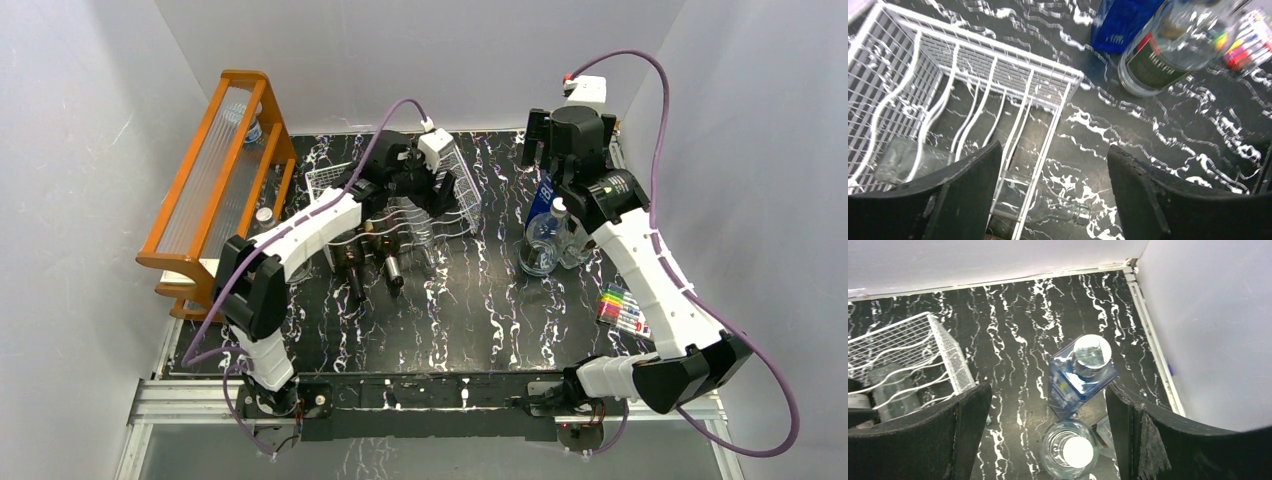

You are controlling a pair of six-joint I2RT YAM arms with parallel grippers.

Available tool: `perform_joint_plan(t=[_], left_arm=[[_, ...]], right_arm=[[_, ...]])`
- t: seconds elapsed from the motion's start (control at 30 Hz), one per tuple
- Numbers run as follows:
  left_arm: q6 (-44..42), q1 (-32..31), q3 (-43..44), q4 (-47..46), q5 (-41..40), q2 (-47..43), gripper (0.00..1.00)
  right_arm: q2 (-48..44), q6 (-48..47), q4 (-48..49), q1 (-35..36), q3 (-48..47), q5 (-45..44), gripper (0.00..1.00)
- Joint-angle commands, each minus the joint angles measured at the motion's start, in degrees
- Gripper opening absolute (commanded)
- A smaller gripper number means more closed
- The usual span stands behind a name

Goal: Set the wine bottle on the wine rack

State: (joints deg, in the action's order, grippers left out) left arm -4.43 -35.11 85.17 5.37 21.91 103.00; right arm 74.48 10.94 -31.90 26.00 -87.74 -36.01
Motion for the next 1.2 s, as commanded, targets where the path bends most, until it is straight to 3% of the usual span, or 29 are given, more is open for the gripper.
perform_joint_plan(t=[0.0,0.33,0.47,0.67,1.17], left_arm=[[2.7,-0.2,1.9,-1.8,0.6,-6.1,0.79],[14.7,0.8,0.2,6.2,-12.9,-17.8,0.98],[15.5,1.0,-5.7,6.9,-10.3,-25.0,0.98],[14.6,1.1,-16.6,1.8,-2.3,-35.6,0.98],[15.2,1.1,-19.9,-1.2,3.7,-37.3,0.98]], right_arm=[[-1.5,-3.4,1.7,-3.0,-1.2,-0.2,0.97],[1.1,-4.1,0.7,-11.3,1.0,10.9,0.98],[2.2,-9.6,-0.3,-15.7,1.7,17.5,0.98],[3.4,-17.3,-0.8,-21.2,1.2,36.5,0.98],[10.1,-24.6,-5.4,-25.1,-3.7,47.6,0.95]])
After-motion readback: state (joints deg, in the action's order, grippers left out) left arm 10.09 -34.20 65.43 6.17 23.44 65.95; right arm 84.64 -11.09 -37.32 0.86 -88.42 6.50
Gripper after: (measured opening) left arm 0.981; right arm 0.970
